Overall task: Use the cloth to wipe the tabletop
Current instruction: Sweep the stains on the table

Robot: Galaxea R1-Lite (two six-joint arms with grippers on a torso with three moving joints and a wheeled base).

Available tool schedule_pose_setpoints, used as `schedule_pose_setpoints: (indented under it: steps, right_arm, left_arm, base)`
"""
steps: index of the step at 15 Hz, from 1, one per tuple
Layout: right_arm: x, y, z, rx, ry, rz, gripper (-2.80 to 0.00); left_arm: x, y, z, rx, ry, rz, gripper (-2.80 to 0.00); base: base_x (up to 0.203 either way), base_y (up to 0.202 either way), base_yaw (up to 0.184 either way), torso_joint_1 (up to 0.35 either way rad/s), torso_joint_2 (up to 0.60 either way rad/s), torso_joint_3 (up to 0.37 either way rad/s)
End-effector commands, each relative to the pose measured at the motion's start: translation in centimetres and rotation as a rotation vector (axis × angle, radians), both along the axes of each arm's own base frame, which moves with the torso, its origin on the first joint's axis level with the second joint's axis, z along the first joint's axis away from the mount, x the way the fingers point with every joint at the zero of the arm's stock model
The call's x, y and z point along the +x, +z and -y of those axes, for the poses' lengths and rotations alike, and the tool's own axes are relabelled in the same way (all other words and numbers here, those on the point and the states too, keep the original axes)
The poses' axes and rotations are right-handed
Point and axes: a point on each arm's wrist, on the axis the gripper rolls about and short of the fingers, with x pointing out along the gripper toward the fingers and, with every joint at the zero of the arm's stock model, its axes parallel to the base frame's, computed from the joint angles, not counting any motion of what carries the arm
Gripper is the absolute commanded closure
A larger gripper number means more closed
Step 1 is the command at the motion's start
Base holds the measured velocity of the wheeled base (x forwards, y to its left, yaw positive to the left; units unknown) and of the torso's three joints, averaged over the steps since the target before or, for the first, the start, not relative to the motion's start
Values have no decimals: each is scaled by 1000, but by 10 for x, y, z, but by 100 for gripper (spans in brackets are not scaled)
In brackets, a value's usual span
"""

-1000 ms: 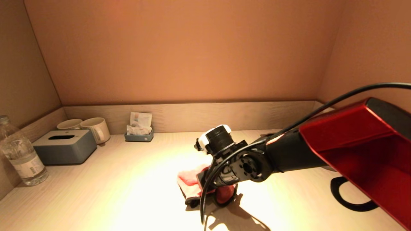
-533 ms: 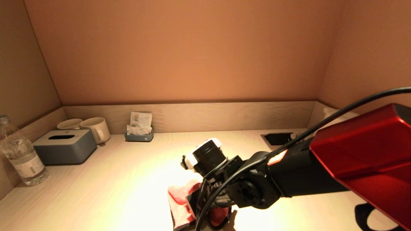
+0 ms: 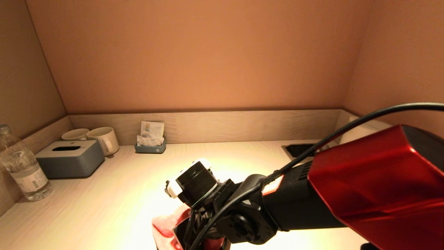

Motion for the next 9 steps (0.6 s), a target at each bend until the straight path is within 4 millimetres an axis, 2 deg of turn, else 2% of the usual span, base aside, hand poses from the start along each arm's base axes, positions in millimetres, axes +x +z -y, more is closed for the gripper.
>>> schedule_pose_setpoints:
  steps: [1, 3, 6, 9]
  right_arm:
    - [7, -9, -11, -5, 2, -1, 0]
    - [18, -13, -21, -14, -11, 0, 0]
    - [35, -23, -23, -48, -56, 4, 0]
    - [70, -28, 2, -57, -159, 2, 0]
  left_arm:
    - [0, 0, 0, -1, -1, 0, 0]
    - [0, 0, 0, -1, 1, 0, 0]
    - [0, 0, 0, -1, 1, -1, 0]
    - [0, 0, 0, -1, 1, 2, 0]
  base:
    - [0, 0, 0, 0, 0, 0]
    - [0, 0, 0, 0, 0, 0]
    - [0, 0, 0, 0, 0, 0]
    - [0, 0, 0, 0, 0, 0]
